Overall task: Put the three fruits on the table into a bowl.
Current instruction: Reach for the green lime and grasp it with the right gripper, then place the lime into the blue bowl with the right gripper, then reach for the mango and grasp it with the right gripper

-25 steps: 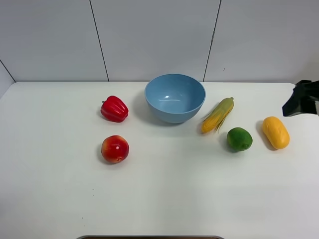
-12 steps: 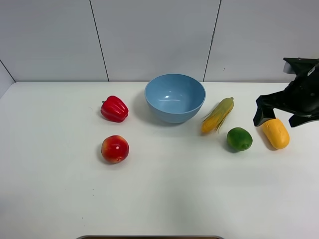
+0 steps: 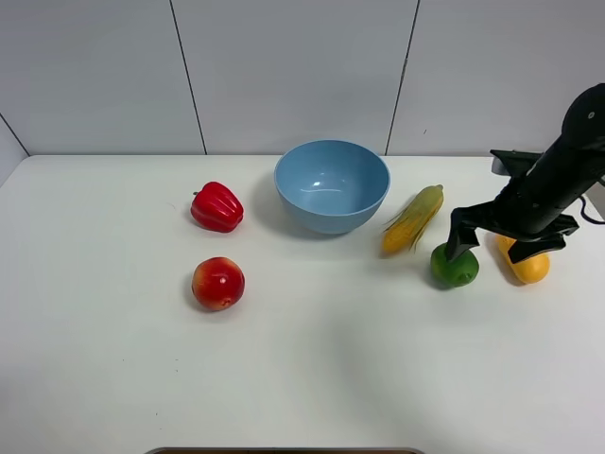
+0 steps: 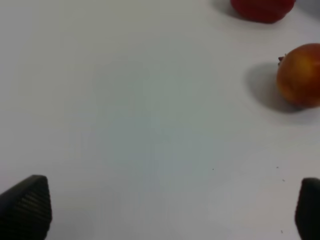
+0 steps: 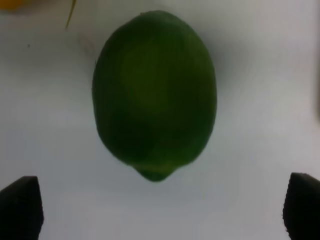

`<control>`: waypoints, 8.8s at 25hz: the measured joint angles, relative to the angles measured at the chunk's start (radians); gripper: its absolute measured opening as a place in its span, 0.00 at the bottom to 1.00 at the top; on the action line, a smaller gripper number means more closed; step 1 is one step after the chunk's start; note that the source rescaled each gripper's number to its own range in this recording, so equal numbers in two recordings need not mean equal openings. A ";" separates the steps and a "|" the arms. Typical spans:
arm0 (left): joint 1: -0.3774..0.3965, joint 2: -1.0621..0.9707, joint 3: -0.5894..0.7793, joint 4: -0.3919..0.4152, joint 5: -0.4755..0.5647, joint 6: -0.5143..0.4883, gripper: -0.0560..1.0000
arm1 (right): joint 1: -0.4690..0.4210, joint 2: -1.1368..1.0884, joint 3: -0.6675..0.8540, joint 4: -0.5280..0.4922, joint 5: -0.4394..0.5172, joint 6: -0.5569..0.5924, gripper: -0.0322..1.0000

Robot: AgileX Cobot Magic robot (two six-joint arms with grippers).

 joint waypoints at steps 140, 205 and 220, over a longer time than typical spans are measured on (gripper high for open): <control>0.000 0.000 0.000 0.000 0.000 0.000 1.00 | 0.382 0.482 -0.742 -0.023 -0.078 0.051 0.21; 0.000 0.000 0.000 0.000 0.000 0.000 1.00 | -0.028 0.021 -0.408 -0.275 0.335 0.148 0.62; 0.000 0.000 0.000 0.000 0.000 0.000 1.00 | -0.102 0.039 -0.309 -0.329 0.204 0.148 0.62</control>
